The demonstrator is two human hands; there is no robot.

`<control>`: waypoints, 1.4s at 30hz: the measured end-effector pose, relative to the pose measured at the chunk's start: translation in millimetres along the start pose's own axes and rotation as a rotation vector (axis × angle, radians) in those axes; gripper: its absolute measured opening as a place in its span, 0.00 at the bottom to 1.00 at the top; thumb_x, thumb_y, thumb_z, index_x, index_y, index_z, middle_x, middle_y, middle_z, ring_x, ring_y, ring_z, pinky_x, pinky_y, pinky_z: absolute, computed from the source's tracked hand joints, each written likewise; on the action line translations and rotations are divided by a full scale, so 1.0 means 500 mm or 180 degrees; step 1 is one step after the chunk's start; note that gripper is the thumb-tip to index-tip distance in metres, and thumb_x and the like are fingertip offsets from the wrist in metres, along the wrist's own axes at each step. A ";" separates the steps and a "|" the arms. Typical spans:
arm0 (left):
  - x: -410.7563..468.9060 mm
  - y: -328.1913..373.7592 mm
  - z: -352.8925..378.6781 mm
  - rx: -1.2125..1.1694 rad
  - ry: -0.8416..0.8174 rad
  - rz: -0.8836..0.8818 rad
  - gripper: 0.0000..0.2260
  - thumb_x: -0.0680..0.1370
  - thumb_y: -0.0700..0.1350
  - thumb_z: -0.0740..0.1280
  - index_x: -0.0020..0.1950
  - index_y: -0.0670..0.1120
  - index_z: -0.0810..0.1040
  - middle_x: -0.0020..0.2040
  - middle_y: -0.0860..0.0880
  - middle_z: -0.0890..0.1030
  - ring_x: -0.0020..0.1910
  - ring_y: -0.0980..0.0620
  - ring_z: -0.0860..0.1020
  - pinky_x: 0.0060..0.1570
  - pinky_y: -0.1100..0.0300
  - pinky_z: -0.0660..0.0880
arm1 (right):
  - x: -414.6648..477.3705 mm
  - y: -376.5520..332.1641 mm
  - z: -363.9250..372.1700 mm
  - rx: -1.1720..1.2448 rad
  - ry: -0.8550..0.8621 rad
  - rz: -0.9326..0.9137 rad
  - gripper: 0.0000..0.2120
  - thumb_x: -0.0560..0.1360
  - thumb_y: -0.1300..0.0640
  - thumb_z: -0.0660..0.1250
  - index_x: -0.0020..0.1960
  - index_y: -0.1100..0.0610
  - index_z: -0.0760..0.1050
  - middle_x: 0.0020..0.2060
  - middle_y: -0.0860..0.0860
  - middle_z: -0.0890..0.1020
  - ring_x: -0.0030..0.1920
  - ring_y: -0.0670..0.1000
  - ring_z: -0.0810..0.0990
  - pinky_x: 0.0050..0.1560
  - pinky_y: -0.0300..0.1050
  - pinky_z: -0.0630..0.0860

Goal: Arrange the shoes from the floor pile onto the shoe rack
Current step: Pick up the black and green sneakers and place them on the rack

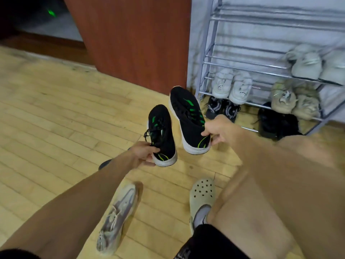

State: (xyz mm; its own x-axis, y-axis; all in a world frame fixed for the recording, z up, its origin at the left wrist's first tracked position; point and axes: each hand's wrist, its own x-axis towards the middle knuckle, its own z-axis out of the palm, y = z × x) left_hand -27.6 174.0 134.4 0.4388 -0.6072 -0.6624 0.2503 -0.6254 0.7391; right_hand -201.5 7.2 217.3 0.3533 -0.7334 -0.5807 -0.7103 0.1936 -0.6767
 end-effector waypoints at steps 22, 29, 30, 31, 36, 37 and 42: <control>0.090 0.551 0.348 0.0651 -0.0144 0.1009 0.05 0.73 0.33 0.70 0.47 0.37 0.76 0.40 0.42 0.79 0.34 0.45 0.79 0.29 0.53 0.78 | 0.117 -0.012 -0.512 0.0784 0.1369 -0.0186 0.09 0.75 0.68 0.67 0.38 0.64 0.68 0.31 0.57 0.75 0.36 0.59 0.78 0.48 0.60 0.81; 0.212 0.667 0.415 0.0726 -0.0019 0.1298 0.03 0.74 0.34 0.69 0.47 0.38 0.78 0.39 0.42 0.81 0.35 0.45 0.80 0.32 0.53 0.78 | 0.285 -0.057 -0.588 0.0952 0.1390 -0.0220 0.06 0.72 0.68 0.68 0.40 0.64 0.72 0.35 0.59 0.79 0.34 0.60 0.81 0.37 0.54 0.82; 0.229 0.681 0.421 0.0713 0.0005 0.1340 0.02 0.75 0.34 0.69 0.45 0.39 0.77 0.39 0.42 0.81 0.35 0.45 0.80 0.32 0.53 0.78 | 0.308 -0.065 -0.592 0.1019 0.1380 -0.0235 0.05 0.71 0.68 0.68 0.40 0.64 0.72 0.35 0.60 0.80 0.36 0.60 0.82 0.39 0.56 0.82; 0.246 0.694 0.426 0.0708 0.0030 0.1375 0.03 0.75 0.34 0.69 0.42 0.40 0.77 0.39 0.42 0.81 0.35 0.45 0.80 0.32 0.53 0.78 | 0.331 -0.073 -0.594 0.1084 0.1352 -0.0237 0.04 0.69 0.68 0.69 0.39 0.65 0.74 0.36 0.61 0.81 0.38 0.61 0.83 0.41 0.59 0.82; 0.322 0.743 0.440 0.0749 0.0160 0.1462 0.05 0.75 0.34 0.69 0.43 0.42 0.76 0.42 0.43 0.80 0.43 0.42 0.80 0.35 0.51 0.77 | 0.418 -0.116 -0.584 0.1357 0.1097 -0.0245 0.02 0.69 0.70 0.67 0.42 0.67 0.74 0.45 0.65 0.83 0.45 0.63 0.84 0.48 0.66 0.79; 0.333 0.746 0.442 0.0775 0.0182 0.1464 0.04 0.75 0.34 0.69 0.45 0.41 0.76 0.42 0.43 0.80 0.42 0.43 0.80 0.33 0.53 0.76 | 0.425 -0.124 -0.579 0.1334 0.1115 -0.0258 0.02 0.71 0.70 0.66 0.43 0.67 0.74 0.44 0.63 0.83 0.45 0.62 0.84 0.48 0.63 0.80; 0.372 0.734 0.437 0.0649 0.0229 0.1372 0.09 0.77 0.38 0.68 0.56 0.37 0.78 0.48 0.40 0.81 0.40 0.45 0.80 0.35 0.53 0.79 | 0.457 -0.134 -0.555 0.0576 0.1480 -0.0477 0.06 0.72 0.61 0.68 0.42 0.64 0.75 0.42 0.62 0.85 0.41 0.62 0.85 0.45 0.58 0.83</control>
State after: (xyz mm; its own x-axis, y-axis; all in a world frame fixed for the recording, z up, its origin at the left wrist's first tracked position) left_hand -42.6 -275.4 255.7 0.5258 -0.8012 -0.2856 -0.1386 -0.4119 0.9006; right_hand -242.0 -354.0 255.8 0.1060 -0.9657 -0.2369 -0.5415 0.1437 -0.8283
